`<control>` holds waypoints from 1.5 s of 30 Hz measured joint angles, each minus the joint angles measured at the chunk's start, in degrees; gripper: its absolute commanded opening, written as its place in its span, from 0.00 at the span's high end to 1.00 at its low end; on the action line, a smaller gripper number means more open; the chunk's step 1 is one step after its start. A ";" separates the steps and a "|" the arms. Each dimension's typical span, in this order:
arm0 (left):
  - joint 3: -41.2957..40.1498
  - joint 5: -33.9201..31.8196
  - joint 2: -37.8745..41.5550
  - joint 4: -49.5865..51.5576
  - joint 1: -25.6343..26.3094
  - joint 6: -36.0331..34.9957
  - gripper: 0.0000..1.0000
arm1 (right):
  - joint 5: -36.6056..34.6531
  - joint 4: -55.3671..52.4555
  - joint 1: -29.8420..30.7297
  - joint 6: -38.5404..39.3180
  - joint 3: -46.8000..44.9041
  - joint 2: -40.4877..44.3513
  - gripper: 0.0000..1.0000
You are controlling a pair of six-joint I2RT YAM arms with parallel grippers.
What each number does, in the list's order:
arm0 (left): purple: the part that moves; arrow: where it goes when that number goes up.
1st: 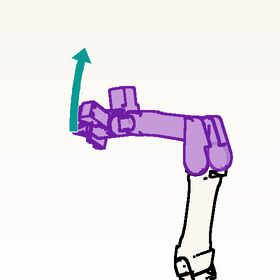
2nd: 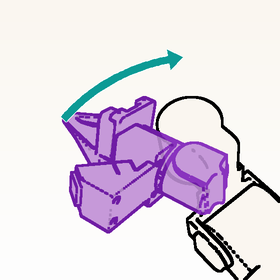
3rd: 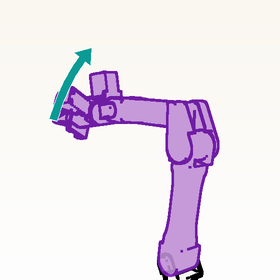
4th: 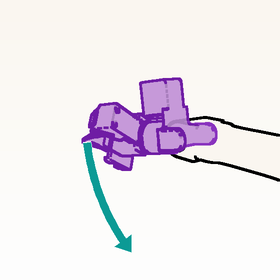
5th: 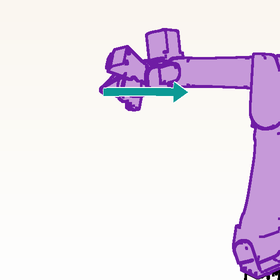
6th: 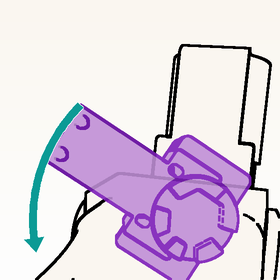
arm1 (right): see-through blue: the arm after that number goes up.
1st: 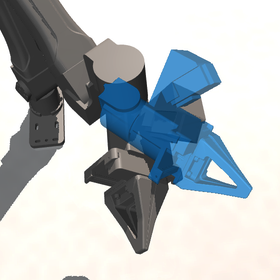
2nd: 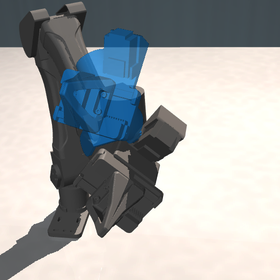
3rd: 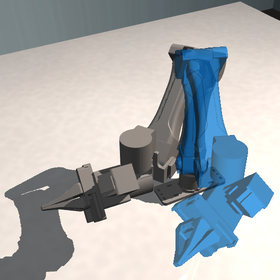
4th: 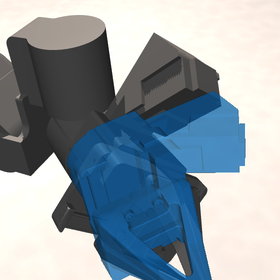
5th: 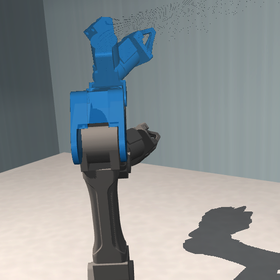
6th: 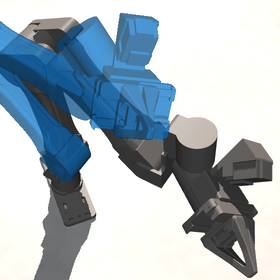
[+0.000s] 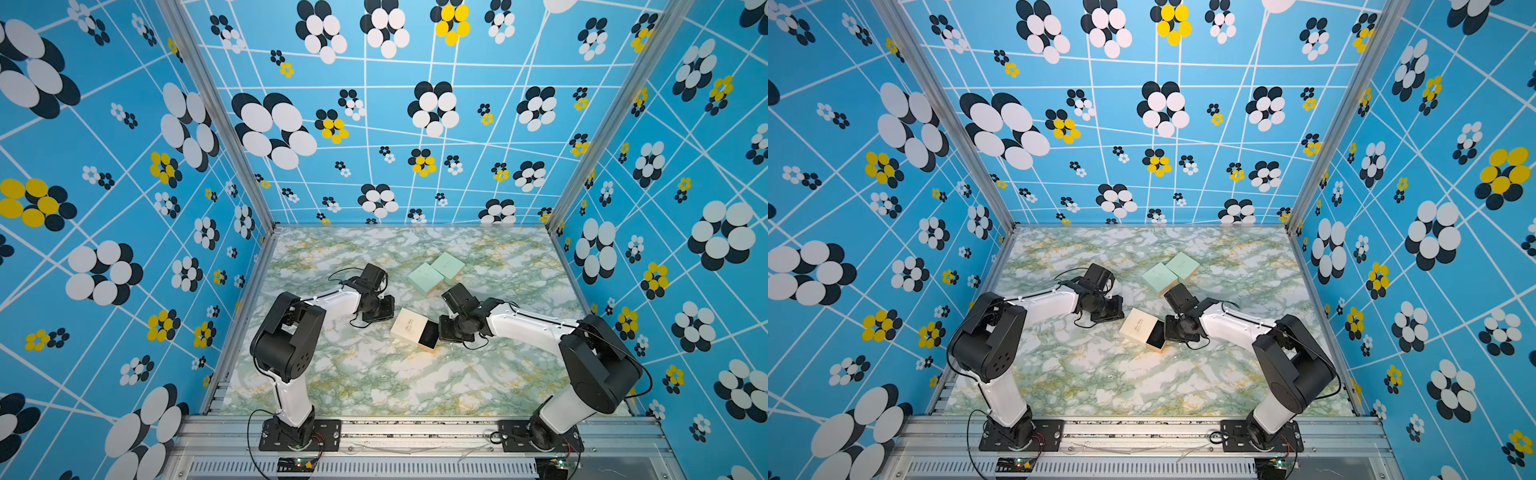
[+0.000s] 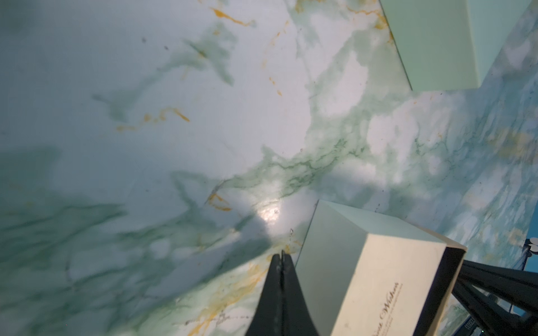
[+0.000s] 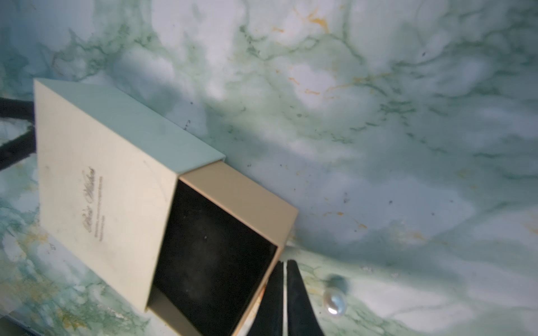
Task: Take out the earrings from the drawer-style jewelry box
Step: Close the drawer of the jewelry box.
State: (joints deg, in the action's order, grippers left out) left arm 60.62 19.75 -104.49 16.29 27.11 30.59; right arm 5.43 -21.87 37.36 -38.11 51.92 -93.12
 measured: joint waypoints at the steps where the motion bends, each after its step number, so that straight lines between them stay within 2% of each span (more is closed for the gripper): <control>1: 0.02 0.00 -0.07 0.00 0.28 0.07 1.00 | 0.17 0.33 0.04 0.00 0.13 -0.28 0.91; 18: 0.04 -1.16 0.22 -0.07 1.64 1.38 1.00 | 3.61 3.72 3.87 0.00 7.67 -8.41 0.93; 29: -9.99 -2.86 8.98 -1.11 -0.48 3.15 1.00 | 5.84 6.05 4.96 0.00 8.04 -8.74 0.91; 38: -11.80 -3.96 13.92 0.28 -5.86 2.71 1.00 | 1.57 0.68 5.01 3.89 9.05 -5.77 0.88; 45: -5.81 -2.47 14.38 1.79 -6.10 1.51 0.99 | -2.62 -4.07 2.91 7.80 12.09 -3.43 0.88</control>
State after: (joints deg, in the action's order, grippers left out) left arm 54.81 17.28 -90.11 18.09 21.02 32.10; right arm 2.81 -25.93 40.27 -30.30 64.01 -96.55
